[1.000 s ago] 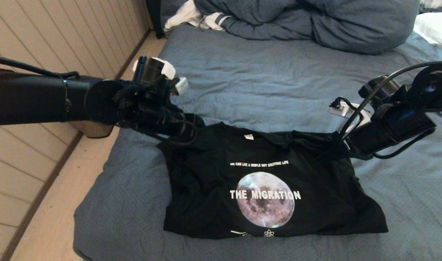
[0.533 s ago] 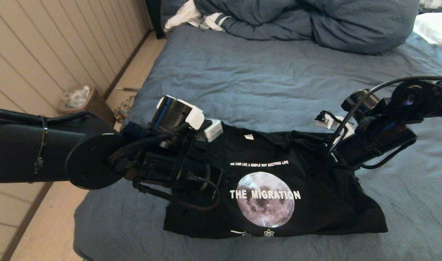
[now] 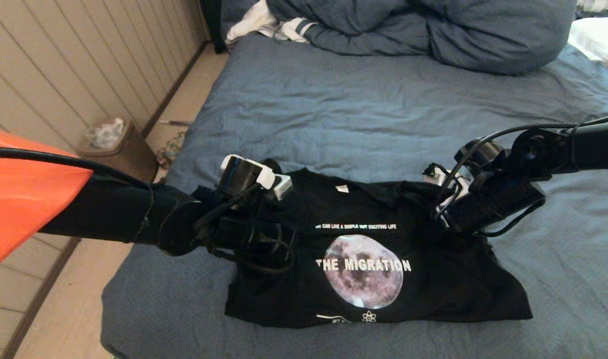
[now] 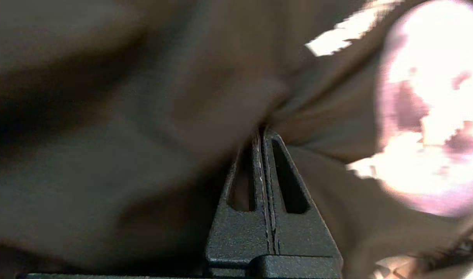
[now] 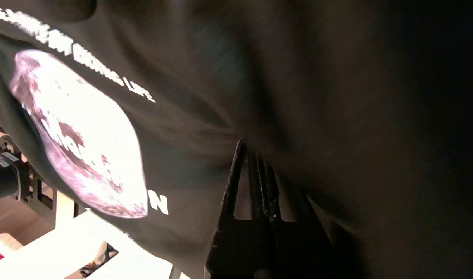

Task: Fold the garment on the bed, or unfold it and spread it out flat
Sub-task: Fold the black T-shirt

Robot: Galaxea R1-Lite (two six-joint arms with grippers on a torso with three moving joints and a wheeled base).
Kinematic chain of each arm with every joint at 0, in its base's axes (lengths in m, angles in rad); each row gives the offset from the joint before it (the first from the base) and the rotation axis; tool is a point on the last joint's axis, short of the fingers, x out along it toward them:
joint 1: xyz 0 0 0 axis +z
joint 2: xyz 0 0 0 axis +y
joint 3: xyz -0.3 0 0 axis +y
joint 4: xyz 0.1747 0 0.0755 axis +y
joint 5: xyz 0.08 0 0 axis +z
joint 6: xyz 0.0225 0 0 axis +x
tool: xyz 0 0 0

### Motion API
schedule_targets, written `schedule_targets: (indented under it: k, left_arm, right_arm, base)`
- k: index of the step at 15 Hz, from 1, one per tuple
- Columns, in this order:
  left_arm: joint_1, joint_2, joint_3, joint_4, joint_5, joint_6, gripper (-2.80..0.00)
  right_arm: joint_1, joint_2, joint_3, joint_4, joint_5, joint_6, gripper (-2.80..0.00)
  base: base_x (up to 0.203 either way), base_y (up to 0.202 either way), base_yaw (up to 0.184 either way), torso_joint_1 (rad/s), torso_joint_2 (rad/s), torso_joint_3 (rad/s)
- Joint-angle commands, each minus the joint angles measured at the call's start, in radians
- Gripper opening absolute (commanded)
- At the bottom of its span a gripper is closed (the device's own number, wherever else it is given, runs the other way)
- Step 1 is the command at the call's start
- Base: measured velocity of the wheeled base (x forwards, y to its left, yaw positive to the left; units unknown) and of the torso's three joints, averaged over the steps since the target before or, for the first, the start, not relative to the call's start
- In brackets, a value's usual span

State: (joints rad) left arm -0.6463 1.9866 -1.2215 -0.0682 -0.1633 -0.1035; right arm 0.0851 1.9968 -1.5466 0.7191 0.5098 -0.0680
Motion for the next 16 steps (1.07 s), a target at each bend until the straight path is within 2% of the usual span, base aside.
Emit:
schedule_targets:
  k: [1,3,7,10,16]
  left_arm:
    - [0.064,0.042,0.015,0.001,0.003,0.006,-2.80]
    - [0.092,0.003,0.052,0.003,0.002,0.021,-2.80]
    - [0.097,-0.146,0.197,0.009,0.001,0.046,-2.80]
    - [0.096,-0.241,0.260,0.044,0.001,0.070,-2.80]
    - [0.104,-0.323,0.268,0.073,0.001,0.076,-2.80]
  right_arm:
    - [-0.011,0.013,0.005,0.003,0.001,-0.001,-2.80]
    - [-0.031,0.011,0.005,0.003,-0.002,-0.002,-2.80]
    - [-0.076,0.014,0.004,0.003,-0.005,-0.006,-2.80]
    - [-0.110,0.017,0.005,0.003,-0.005,-0.006,-2.80]
    - [-0.166,0.011,0.005,0.003,-0.007,-0.011,-2.80]
  base:
    - [0.000,0.000,0.000,0.000,0.00,0.000]
    - [0.000,0.000,0.000,0.000,0.00,0.000]
    - [0.000,0.000,0.000,0.000,0.00,0.000]
    - [0.000,0.000,0.000,0.000,0.00,0.000]
    - [0.000,0.000,0.000,0.000,0.00,0.000]
